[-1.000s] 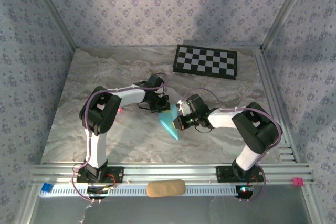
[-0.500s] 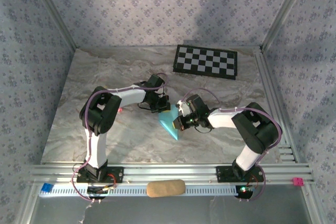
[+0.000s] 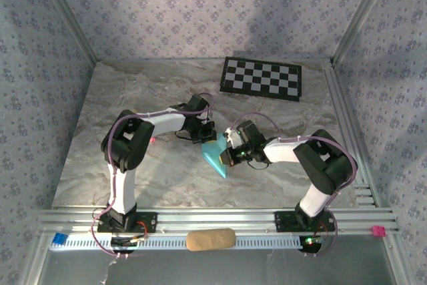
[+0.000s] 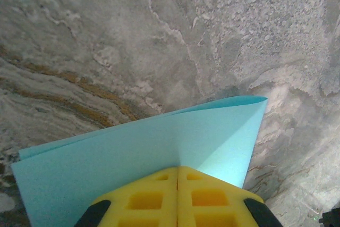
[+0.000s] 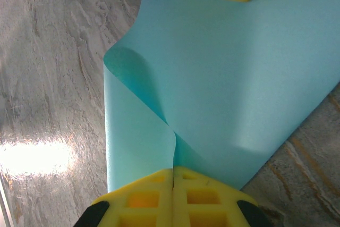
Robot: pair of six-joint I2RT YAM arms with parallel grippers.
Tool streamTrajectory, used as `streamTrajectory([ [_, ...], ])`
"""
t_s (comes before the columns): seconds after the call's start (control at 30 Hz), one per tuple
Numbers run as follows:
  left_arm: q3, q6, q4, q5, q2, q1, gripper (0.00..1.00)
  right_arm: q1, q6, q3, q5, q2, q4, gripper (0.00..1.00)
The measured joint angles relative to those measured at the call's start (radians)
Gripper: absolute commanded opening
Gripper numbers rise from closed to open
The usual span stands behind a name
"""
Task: Fold a paper plane with a square sheet of paper (pick it up from the middle)
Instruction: Third fold the triangle at the center of the table.
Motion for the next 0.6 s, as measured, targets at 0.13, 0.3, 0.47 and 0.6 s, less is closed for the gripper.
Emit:
streamTrajectory([
  [0.13, 0.0, -0.002, 0.0, -0.01, -0.003, -0.004, 0.15, 0.0, 0.0, 0.0, 0.0, 0.0, 0.0, 0.0],
  [0.3, -0.002, -0.016, -0.005, -0.048, -0.031, -0.009, 0.26, 0.0, 0.0, 0.0, 0.0, 0.0, 0.0, 0.0],
  [0.47, -0.044, -0.036, -0.007, -0.104, -0.128, -0.008, 0.3, 0.0, 0.0, 0.0, 0.0, 0.0, 0.0, 0.0],
  [0.6, -0.109, -0.065, 0.005, -0.131, -0.216, -0.008, 0.18, 0.0, 0.0, 0.0, 0.001, 0.0, 0.0, 0.0],
])
